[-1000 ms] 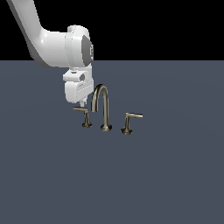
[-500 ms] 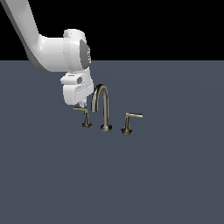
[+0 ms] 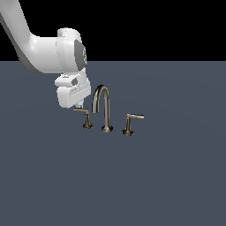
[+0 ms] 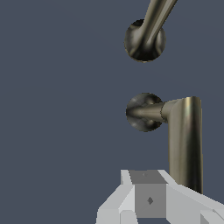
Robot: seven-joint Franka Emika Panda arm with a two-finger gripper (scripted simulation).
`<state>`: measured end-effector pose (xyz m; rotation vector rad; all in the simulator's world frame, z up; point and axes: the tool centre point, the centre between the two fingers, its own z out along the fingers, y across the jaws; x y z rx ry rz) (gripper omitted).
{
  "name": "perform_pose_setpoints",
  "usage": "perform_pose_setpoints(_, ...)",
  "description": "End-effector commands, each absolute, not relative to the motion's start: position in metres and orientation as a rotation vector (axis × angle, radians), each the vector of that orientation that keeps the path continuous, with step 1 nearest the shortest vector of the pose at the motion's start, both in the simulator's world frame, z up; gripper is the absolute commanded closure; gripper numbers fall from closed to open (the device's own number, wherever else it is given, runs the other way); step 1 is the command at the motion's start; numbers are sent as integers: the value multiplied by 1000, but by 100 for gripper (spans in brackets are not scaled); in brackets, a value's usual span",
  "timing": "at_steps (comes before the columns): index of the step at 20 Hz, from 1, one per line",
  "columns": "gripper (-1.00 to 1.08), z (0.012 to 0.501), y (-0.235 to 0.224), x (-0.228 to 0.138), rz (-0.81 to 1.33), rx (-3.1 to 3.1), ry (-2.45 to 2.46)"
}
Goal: Turn on the faucet by rotating a designated handle.
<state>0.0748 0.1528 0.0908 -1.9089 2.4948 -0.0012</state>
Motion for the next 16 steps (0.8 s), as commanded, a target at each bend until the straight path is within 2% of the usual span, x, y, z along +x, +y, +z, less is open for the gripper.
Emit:
perform_pose_setpoints(1,108,91,161,67,1,-1911,2494)
perform_pose_setpoints(5,108,91,157,69,-19,-1899,2498)
perform_pose_setpoints(16,108,91,162,36,-7,-1906,2496)
